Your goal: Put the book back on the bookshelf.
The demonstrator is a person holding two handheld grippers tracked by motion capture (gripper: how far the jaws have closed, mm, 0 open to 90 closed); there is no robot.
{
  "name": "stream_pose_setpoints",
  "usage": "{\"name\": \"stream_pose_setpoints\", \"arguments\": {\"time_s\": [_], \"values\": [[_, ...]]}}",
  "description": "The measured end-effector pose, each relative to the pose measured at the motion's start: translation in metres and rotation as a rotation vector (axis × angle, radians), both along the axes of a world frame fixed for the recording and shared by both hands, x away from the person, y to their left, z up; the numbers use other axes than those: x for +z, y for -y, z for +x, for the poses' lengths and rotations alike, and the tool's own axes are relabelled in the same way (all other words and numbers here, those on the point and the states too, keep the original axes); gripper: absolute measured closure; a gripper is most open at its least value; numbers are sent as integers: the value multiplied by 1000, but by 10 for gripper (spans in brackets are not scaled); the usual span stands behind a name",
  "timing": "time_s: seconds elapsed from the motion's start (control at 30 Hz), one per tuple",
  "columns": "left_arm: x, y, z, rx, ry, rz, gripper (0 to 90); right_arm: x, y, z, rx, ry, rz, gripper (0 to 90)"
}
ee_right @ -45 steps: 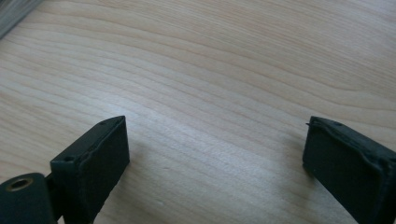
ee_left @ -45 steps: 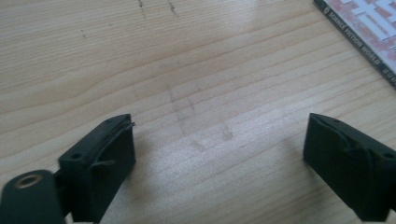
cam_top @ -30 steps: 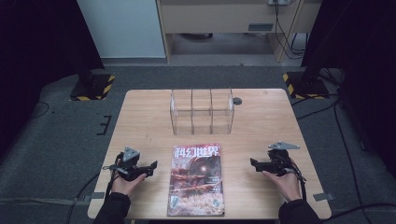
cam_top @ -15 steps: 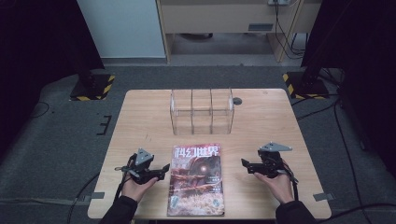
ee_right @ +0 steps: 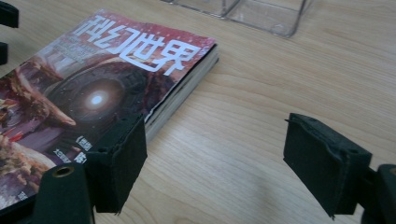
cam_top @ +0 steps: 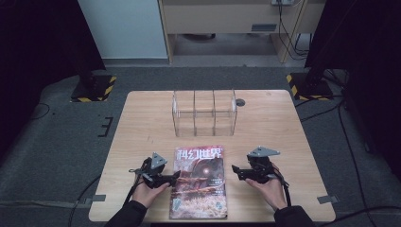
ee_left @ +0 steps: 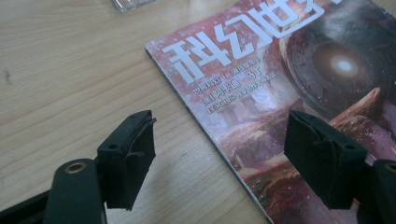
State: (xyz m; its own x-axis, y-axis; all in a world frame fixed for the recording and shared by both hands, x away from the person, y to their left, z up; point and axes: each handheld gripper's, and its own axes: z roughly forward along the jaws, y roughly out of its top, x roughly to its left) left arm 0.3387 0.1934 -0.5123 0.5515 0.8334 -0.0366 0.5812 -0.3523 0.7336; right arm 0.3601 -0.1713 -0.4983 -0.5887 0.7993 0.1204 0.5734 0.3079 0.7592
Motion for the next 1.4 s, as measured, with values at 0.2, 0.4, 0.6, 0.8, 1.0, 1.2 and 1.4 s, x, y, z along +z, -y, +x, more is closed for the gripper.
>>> {"name": "stream_pose_setpoints", "arguments": {"time_s": [0.2,0.4,0.6,0.8,1.0,1.2,1.4], "values": [[-7,5,2,-8,-27,16,236,-6,-16,-3,60,-1,-37,256],[-11,9,3,-28,-50,23,222,-8,-26,-5,98,3,-27,314],[-14,11,3,-46,-57,17,206,-13,-37,-6,126,-29,-7,325],[-17,10,5,-39,-61,-5,163,-22,-46,-7,146,-57,-31,332],[-19,12,5,-61,-48,-11,149,-29,-57,-7,169,-100,-9,357],[-19,16,4,-75,-48,-16,152,-30,-58,-7,150,-103,11,366],[-19,27,4,-79,-52,-9,124,-34,-57,-11,116,-91,75,360]]}}
